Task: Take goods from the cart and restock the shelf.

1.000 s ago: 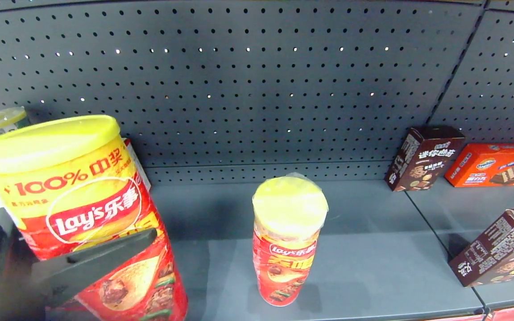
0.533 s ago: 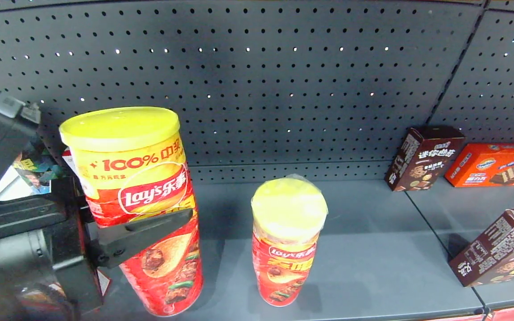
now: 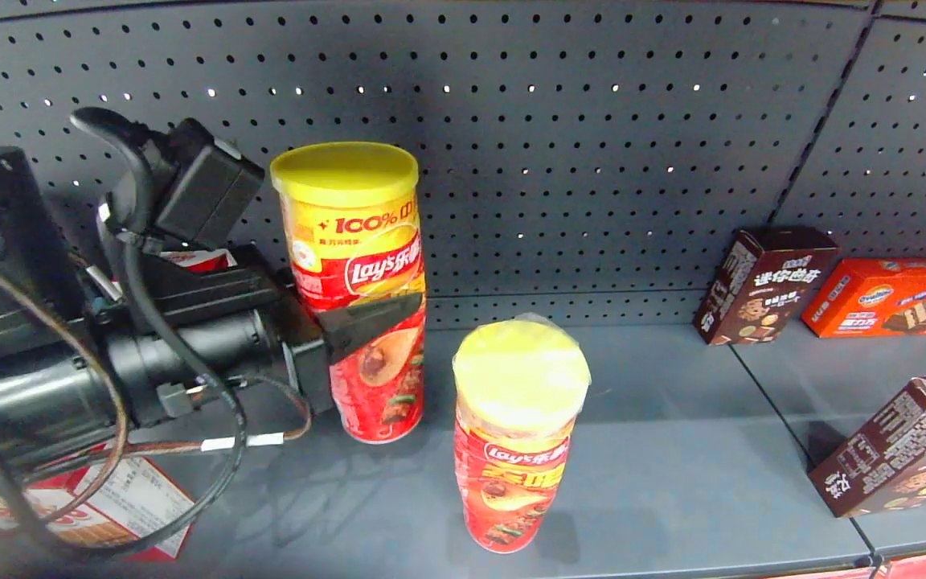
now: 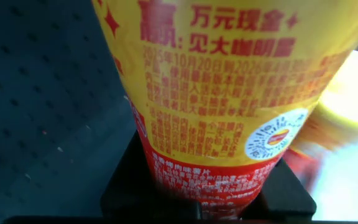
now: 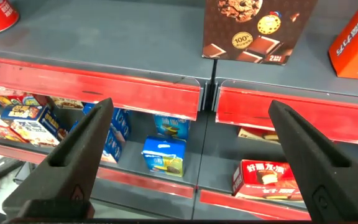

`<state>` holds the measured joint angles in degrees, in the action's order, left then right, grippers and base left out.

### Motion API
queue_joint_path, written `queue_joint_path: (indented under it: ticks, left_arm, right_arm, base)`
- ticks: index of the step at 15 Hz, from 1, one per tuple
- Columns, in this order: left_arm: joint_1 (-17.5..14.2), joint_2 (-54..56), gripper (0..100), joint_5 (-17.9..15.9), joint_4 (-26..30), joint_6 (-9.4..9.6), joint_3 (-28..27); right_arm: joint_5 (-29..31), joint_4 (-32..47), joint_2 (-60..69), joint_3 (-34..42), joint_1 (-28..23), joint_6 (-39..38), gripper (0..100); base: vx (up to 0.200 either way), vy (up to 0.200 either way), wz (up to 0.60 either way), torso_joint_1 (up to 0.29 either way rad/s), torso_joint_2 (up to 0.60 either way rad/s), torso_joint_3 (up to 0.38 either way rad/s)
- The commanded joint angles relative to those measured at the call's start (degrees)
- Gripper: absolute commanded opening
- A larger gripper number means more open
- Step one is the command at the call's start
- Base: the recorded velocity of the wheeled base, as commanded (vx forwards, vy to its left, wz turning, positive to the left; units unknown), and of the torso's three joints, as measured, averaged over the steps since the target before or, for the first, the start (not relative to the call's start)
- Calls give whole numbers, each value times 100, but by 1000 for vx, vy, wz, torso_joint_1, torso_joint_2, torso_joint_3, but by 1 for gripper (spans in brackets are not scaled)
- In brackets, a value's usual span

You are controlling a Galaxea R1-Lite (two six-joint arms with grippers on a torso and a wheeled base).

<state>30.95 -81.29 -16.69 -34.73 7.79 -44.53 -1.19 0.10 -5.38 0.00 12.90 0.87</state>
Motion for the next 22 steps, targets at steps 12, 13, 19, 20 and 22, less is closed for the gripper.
queue_joint_path:
  ticks: [12, 13, 19, 20, 22]
  left_arm:
    - [-300, -2093, 0, -19, -1633, 12, -530]
    - [-309, -2155, 0, -19, -1651, 3, -548]
    - [-291, -2445, 0, -10, -1669, -14, -785]
    - [-291, -2471, 0, -10, -1669, -23, -803]
    - [-283, -2515, 0, -10, -1783, -32, -794]
  right_arm:
    - [-4, -1, -16, 0, 2, 1, 100]
    - [-4, -1, -16, 0, 2, 1, 100]
    - [-4, 8, -16, 0, 2, 1, 100]
    - [-4, -1, -16, 0, 2, 1, 100]
    - [-4, -1, -16, 0, 2, 1, 100]
  base:
    - [0, 0, 0, 0, 0, 0]
    - [0, 0, 0, 0, 0, 0]
    - [0, 0, 0, 0, 0, 0]
    - [0, 0, 0, 0, 0, 0]
    - [0, 0, 0, 0, 0, 0]
